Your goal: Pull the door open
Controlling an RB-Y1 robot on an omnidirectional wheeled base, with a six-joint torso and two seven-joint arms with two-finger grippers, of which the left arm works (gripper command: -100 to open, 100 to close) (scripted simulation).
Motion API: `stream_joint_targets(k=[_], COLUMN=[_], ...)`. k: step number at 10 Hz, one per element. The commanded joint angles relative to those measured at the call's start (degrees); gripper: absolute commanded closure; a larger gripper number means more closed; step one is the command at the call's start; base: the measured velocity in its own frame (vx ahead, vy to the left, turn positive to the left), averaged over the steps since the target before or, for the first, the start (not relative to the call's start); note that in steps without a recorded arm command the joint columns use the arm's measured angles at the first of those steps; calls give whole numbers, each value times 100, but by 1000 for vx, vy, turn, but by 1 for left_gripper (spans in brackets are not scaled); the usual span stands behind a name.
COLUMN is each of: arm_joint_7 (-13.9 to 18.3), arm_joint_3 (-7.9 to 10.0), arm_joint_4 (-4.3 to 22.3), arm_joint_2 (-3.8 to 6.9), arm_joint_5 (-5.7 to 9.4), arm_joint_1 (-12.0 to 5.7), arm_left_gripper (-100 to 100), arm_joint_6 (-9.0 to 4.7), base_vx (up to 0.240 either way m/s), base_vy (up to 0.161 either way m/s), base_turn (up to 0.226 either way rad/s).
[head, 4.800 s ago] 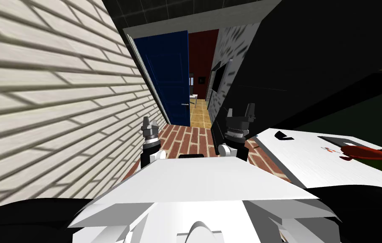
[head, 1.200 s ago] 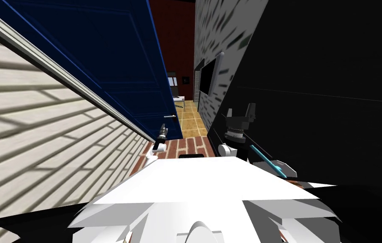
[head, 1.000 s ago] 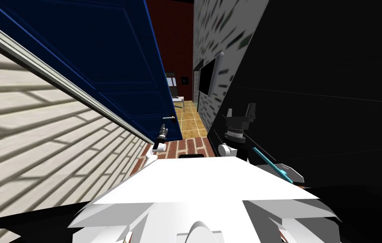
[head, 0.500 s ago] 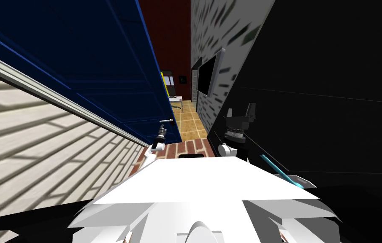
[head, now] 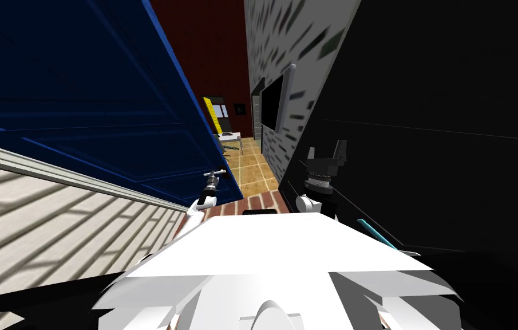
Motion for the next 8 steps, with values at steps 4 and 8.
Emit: stream_joint_targets(k=[4, 8], arm_joint_7=[94, 94], arm_joint_3=[106, 106], arm_joint_4=[232, 232], arm_joint_2=[145, 145], arm_joint_5=[59, 59], arm_joint_1=[13, 13], arm_left_gripper=[100, 100], arm_joint_6=[-147, -147], base_vx=[113, -14], base_vy=[6, -1], base_turn=[-69, -8])
